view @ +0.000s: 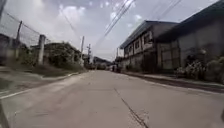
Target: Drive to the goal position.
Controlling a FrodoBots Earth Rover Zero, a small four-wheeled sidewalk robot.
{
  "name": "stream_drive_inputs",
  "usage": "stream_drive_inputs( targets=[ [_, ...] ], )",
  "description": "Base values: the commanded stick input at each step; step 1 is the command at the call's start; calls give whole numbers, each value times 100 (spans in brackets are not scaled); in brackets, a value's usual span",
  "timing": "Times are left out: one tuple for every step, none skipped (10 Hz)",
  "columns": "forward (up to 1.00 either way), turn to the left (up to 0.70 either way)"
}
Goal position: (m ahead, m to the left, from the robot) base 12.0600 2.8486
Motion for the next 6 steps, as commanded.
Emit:
stream_drive_inputs(
  targets=[
    [100,-14],
    [100,-29],
    [100,-29],
    [100,-29],
    [100,-29],
    [100,-29]
  ],
)
